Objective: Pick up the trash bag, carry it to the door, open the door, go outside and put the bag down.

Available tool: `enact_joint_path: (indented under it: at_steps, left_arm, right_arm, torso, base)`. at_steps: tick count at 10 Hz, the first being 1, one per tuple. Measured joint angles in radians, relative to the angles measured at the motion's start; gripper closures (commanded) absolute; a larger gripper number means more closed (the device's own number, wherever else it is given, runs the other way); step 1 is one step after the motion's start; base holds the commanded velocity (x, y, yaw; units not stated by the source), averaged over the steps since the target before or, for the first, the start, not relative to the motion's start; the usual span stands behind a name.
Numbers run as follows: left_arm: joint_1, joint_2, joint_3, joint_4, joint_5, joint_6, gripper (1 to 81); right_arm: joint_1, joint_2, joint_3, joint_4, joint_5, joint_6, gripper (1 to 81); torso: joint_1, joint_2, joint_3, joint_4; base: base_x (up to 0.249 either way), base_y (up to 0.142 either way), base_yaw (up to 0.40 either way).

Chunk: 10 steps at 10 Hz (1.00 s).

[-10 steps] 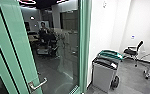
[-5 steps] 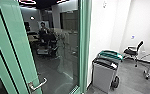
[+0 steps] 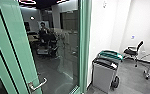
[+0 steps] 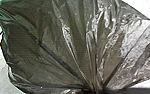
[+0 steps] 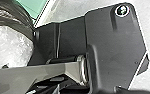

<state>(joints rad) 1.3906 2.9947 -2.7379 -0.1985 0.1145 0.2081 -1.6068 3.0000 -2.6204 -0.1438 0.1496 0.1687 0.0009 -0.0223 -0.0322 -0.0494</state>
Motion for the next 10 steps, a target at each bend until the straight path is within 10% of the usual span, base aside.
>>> enact_joint_path:
  at_steps: [10]
  left_arm:
    - [0.0, 0.0, -0.004, 0.0, 0.001, 0.0, 81.1]
  right_arm:
    - [0.0, 0.002, 0.0, 0.0, 0.0, 0.0, 1.0]
  torso:
    - [0.0, 0.0, 0.0, 0.0]
  base:
    - [0.0, 0.0, 0.0]
